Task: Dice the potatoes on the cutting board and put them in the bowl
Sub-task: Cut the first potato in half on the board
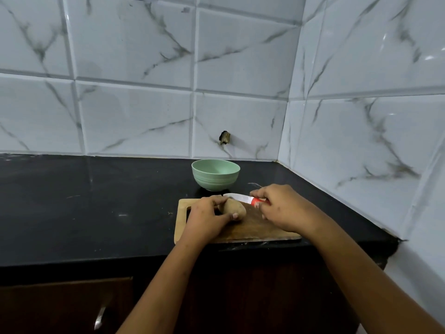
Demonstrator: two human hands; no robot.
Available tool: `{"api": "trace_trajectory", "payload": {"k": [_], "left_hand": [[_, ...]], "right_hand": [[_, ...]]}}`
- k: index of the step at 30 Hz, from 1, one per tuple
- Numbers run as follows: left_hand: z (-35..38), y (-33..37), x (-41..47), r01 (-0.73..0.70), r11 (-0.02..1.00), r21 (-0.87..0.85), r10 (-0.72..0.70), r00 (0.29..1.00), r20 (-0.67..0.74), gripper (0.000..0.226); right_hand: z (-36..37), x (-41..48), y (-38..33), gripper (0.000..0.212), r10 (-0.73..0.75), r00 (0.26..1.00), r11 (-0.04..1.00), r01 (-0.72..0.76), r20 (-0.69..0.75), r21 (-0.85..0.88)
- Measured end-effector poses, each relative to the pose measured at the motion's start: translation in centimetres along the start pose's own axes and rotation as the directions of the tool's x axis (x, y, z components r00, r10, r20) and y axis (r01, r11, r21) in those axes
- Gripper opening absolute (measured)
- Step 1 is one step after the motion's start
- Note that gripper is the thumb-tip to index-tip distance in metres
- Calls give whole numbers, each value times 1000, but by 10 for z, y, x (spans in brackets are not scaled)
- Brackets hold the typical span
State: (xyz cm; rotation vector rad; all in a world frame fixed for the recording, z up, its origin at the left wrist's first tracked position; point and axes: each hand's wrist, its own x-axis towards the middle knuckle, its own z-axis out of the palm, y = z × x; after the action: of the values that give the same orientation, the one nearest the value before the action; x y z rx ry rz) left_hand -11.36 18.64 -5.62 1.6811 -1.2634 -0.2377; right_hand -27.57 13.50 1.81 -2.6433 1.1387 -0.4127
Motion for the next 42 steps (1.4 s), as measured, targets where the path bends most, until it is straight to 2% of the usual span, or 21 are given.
{"api": "trace_trajectory", "payload": {"k": [5, 11, 13, 18, 23, 28, 36, 42], "left_hand": [[2, -4, 2, 5, 1000, 4, -5, 1000, -10, 54], [3, -7, 4, 9, 1000, 19, -9, 1000, -12, 60], [4, -8, 5, 6, 1000, 21, -6, 1000, -12, 60], [5, -9, 5, 2, 1000, 14, -1, 1000, -29, 59], [5, -8, 6, 4, 1000, 30, -4, 1000, -22, 62], [5, -8, 5, 5, 1000, 25, -4, 1000, -31, 62], [5, -8, 5, 12, 999, -41, -13, 1000, -16, 62], [5, -8, 6, 0, 1000, -13, -1, 1000, -20, 61]], "right_hand": [[5, -2, 2, 29, 9, 1000, 1000, -9, -5, 18], [7, -1, 11, 32, 61, 998, 982, -57, -17, 182], [7, 0, 12, 30, 79, 997, 985, -77, -8, 152], [7, 3, 9, 8, 84, 996, 989, -82, -8, 121], [8, 2, 0, 21, 89, 995, 995, -86, 44, -55], [13, -1, -8, 30, 55, 998, 977, -59, -29, -206], [18, -5, -8, 30, -20, 993, 960, -15, -121, -280], [13, -4, -12, 34, -36, 993, 951, -2, -116, -309]]}}
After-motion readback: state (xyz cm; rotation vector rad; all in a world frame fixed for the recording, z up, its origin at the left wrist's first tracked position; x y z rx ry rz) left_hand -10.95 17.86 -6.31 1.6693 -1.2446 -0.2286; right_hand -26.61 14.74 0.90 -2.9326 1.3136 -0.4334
